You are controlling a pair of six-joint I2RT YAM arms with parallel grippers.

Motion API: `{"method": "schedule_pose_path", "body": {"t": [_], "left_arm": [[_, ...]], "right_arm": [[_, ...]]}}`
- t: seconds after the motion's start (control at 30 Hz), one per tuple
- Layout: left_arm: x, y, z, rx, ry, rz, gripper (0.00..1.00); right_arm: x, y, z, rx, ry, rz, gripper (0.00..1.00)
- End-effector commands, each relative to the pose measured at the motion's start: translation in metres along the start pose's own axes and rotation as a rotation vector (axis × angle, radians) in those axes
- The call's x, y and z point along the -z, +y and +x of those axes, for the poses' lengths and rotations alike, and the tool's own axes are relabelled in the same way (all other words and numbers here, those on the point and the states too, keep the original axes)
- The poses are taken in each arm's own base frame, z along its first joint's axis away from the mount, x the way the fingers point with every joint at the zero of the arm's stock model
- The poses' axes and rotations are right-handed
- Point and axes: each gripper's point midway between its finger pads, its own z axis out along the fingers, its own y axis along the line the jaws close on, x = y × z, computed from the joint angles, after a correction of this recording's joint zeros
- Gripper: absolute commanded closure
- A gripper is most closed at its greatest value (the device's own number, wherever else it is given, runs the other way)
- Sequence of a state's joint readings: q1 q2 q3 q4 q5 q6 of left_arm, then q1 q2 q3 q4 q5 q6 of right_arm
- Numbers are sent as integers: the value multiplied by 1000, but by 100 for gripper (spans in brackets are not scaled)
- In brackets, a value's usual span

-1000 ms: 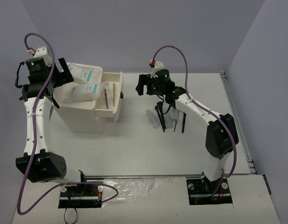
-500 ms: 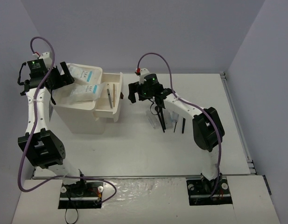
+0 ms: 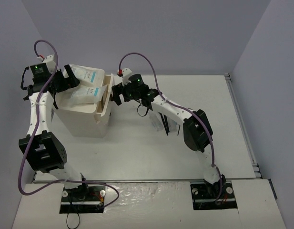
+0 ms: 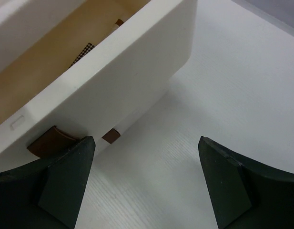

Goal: Organize the makeup

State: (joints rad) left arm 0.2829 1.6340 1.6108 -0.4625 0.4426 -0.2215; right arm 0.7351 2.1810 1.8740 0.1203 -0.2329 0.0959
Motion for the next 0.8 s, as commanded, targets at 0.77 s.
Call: {"method": "schedule_pose_path", "body": {"t": [0.77], "left_arm": [[23,-36,-34,-12,-128,129,3]], "right_arm": [[-4,81,-8,249,-163,-558,22]]}}
